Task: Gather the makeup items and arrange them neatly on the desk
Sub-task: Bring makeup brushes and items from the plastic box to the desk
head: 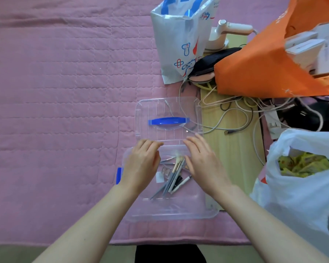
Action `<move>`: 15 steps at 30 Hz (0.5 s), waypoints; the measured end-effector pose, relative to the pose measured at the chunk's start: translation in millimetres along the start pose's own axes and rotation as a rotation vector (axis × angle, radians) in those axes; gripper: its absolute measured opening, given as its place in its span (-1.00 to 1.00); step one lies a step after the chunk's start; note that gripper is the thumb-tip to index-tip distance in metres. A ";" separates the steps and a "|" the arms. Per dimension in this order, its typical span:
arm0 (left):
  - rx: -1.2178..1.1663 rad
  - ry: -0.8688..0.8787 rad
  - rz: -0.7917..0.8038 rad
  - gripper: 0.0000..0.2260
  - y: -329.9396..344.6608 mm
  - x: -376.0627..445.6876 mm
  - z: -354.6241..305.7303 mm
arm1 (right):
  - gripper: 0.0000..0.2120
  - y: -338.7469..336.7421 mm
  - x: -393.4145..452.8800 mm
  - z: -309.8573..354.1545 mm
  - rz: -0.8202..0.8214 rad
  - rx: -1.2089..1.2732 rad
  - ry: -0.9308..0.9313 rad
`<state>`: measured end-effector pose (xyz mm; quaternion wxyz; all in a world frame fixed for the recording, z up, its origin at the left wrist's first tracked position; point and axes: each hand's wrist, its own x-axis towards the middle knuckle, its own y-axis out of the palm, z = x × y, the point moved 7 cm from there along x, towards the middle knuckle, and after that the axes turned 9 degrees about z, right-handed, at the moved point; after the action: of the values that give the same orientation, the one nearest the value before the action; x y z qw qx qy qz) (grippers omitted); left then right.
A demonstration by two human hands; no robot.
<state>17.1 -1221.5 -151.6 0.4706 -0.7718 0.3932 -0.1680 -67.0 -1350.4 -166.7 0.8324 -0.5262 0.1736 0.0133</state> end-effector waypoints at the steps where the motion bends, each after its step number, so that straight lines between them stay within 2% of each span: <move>1: -0.019 -0.004 0.016 -0.76 6.6 -9.0 -1.7 | -0.62 6.3 -10.2 0.6 -0.006 0.010 -0.009; 4: -0.049 -0.045 0.107 -0.79 32.9 -30.6 -1.2 | -0.63 32.3 -34.4 -0.5 0.037 0.047 -0.008; 9: -0.037 -0.108 0.266 -0.86 81.8 -51.7 9.5 | -0.60 77.6 -53.7 -6.0 0.203 0.043 0.047; 15: 0.053 -0.256 0.472 -0.78 131.2 -53.5 29.5 | -0.56 107.1 -51.1 -16.9 0.368 0.041 0.169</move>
<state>-57.1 -1195.5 -273.1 0.5626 -0.6612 0.4951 0.0352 -141.6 -1309.3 -251.0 0.8089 -0.4677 0.3364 0.1173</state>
